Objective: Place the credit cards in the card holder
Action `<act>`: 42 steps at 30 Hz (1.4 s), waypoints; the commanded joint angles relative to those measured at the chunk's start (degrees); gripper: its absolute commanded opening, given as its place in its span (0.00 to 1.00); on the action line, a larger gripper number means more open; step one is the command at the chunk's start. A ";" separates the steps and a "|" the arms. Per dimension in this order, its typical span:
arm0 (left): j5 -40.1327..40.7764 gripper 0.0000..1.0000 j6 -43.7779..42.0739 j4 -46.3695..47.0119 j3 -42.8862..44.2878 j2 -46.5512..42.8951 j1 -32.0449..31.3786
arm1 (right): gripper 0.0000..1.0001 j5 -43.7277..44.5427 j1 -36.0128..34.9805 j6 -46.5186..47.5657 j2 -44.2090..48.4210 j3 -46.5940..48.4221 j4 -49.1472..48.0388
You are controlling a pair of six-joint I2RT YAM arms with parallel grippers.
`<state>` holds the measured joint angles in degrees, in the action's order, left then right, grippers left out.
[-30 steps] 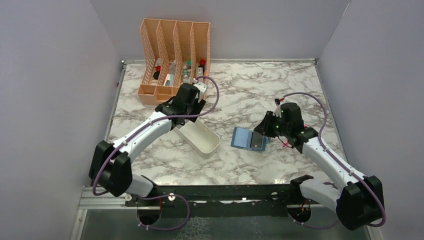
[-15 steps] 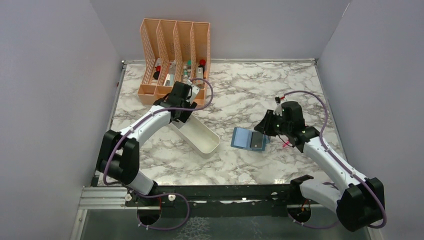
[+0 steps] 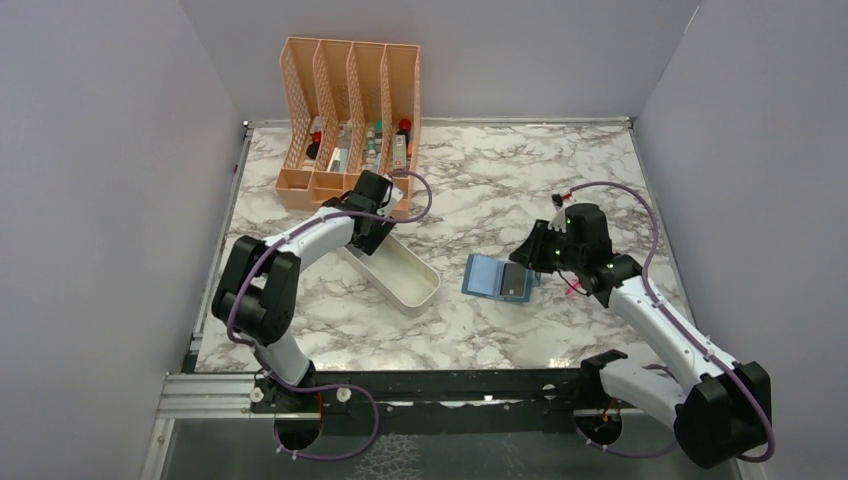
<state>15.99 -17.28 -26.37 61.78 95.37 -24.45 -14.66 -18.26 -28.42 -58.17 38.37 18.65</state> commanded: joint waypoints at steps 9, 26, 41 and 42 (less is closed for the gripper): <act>6.55 0.57 -1.13 -0.79 2.13 1.75 -0.01 | 0.25 -0.29 0.07 -0.14 1.43 1.70 1.10; 7.42 0.39 -1.69 -0.85 3.42 1.30 -0.16 | 0.25 -0.11 0.07 0.06 1.32 1.37 1.11; 8.29 0.32 -1.76 -1.48 4.21 0.34 -0.78 | 0.25 -0.26 0.07 -0.07 1.17 1.14 0.91; 8.45 0.32 -1.85 -1.49 4.29 0.36 -0.82 | 0.25 -0.28 0.07 -0.13 1.18 1.13 0.92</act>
<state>21.06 -18.09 -28.51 64.10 96.66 -25.12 -14.66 -18.26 -28.45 -57.67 38.37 19.42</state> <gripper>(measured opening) 0.324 0.253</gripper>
